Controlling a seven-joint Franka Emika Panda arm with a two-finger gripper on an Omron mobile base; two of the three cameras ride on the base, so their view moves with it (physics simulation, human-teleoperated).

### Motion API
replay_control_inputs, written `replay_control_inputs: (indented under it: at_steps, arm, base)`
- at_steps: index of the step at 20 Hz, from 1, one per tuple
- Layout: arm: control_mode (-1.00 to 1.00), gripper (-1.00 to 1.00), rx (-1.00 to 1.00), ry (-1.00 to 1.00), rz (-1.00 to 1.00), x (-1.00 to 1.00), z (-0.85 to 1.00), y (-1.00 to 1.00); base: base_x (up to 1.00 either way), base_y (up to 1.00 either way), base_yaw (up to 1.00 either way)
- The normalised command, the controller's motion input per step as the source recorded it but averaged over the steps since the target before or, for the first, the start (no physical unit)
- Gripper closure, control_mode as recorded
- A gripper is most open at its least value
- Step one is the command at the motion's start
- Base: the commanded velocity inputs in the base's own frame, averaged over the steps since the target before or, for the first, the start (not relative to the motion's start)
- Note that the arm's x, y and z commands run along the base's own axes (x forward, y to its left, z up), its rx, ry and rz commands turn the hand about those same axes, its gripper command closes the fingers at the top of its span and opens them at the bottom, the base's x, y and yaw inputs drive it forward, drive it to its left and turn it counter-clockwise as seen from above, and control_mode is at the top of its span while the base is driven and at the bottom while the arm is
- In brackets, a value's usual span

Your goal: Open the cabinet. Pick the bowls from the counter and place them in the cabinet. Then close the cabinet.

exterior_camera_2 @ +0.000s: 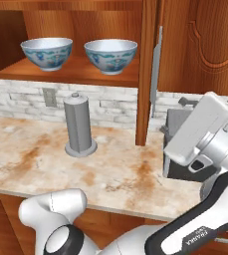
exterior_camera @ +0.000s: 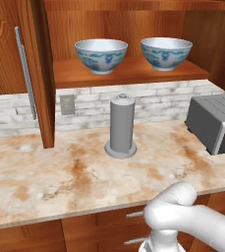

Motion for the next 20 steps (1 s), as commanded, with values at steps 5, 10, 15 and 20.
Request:
replay_control_inputs:
  at_steps: [5,10,15,20]
  arm:
    - [-1.00,-1.00,0.01,0.00,0.06,0.30,-0.15,0.36]
    - [-1.00,-1.00,0.06,0.00,0.04,0.42,-0.39,0.49]
    - [-1.00,-1.00,0.05,0.00,0.01,0.51,-0.22,0.50]
    - [-1.00,-1.00,-0.03,0.00,0.00,0.43,0.11,0.73]
  base:
    - [0.00,0.00,0.00]
    - [0.00,0.00,0.00]
    - [0.00,0.00,0.00]
    - [0.00,0.00,0.00]
